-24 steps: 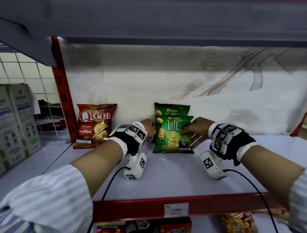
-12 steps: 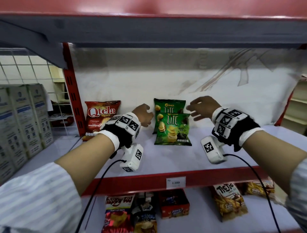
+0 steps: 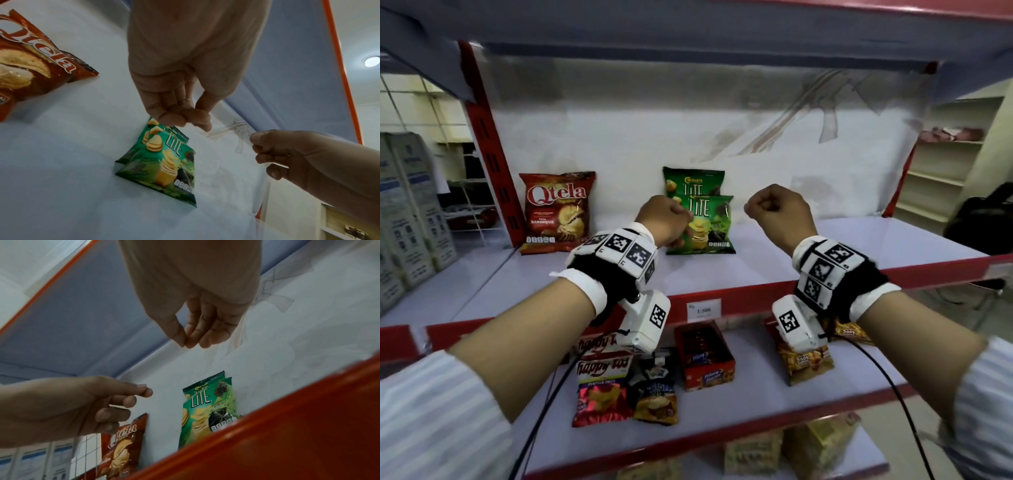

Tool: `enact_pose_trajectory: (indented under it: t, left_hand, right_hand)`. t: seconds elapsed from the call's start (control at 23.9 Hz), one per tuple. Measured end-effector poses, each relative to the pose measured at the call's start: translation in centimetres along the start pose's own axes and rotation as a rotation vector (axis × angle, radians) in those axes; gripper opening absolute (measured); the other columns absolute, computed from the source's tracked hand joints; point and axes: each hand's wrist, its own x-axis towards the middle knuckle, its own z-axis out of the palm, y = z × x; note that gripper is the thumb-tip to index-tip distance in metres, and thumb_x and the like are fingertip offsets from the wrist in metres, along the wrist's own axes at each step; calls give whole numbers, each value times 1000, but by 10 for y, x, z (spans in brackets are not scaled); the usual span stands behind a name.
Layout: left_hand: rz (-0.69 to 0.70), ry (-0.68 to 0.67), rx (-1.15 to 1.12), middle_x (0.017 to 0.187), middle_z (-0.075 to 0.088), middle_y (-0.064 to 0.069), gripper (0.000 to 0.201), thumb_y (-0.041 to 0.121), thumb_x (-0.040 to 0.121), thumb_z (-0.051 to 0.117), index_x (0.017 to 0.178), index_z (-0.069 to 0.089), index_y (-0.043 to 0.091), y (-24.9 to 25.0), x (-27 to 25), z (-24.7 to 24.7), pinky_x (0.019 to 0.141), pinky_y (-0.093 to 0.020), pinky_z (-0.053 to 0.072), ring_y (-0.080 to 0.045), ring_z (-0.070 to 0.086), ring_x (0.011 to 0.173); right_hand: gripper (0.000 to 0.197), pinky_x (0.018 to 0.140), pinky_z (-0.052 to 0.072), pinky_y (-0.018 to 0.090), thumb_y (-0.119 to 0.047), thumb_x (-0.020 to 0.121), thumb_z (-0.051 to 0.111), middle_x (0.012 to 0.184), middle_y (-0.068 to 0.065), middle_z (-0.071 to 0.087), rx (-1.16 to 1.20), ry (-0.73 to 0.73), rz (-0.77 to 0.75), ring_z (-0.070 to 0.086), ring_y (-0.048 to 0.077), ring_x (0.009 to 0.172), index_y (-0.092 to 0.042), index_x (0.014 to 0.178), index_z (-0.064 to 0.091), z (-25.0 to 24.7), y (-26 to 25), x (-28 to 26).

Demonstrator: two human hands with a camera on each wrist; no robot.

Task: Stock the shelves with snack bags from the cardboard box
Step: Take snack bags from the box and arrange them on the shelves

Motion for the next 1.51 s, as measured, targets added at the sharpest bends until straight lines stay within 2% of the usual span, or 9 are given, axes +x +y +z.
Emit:
enact_pose_trajectory:
  t: [0.17,0.33,0.59,0.75,0.88,1.13,1.34,1.42,1.51]
  left_hand:
    - [60,0,42,72,63,-3,9,16,93,53,84,55,15,2,-25,31,49,-23,44,-16,52,42]
    - [139,117,33,82,65,-8,6,17,91,56,85,55,19,5,-50,71,64,-26,46,-18,54,59]
    - [211,406,-93,74,54,11,1,18,94,54,94,55,17,0,-120,151,63,-12,40,1,50,65]
    - [49,265,-65,73,50,7,10,16,94,54,103,54,12,-38,-165,207,56,-4,38,1,48,62]
    - [-136,134,-28,79,52,-2,20,10,93,55,111,53,4,-75,-180,247,66,-19,43,-14,50,69]
    - [-332,-41,-37,91,59,-12,19,-1,93,49,110,57,-1,-162,-190,306,73,-24,43,-22,54,84]
    - [-510,-116,-96,84,56,-5,15,1,95,47,91,54,14,-275,-207,359,74,-31,49,-27,54,81]
    - [-537,-118,-76,90,58,-7,10,5,95,49,95,54,13,-325,-213,381,78,-34,51,-30,59,80]
    - [-568,-107,-90,92,57,-11,9,3,95,49,97,54,11,-383,-224,411,64,-24,52,-24,59,67]
  right_hand:
    - [3,61,44,14,-13,82,67,76,1,63,112,9,-51,56,12,70,-13,82,64,-21,15,-23]
    - [17,61,42,13,-13,82,68,68,-10,57,172,-2,-118,50,8,64,-23,73,58,-47,42,-48]
    - [10,64,47,20,-8,85,66,71,-7,57,245,-157,-130,52,7,67,-15,82,59,-95,108,-91]
    - [7,64,46,17,-6,86,64,76,0,58,242,-285,-56,54,13,72,-10,85,59,-105,159,-124]
    - [6,65,47,22,-9,88,63,76,3,57,197,-398,23,54,14,71,-11,89,58,-101,198,-147]
    - [12,58,42,5,-10,86,64,71,-6,58,94,-504,202,54,-8,62,-19,93,60,-83,292,-193]
    - [9,70,46,23,-4,88,60,78,2,64,-54,-620,327,54,4,65,-11,92,64,-41,395,-247]
    - [11,70,42,21,-3,88,58,72,-8,60,-114,-714,340,52,-1,64,-13,88,63,-25,439,-274]
    - [10,71,40,15,-3,89,57,75,-7,61,-176,-817,342,53,-3,67,-10,90,64,-5,492,-308]
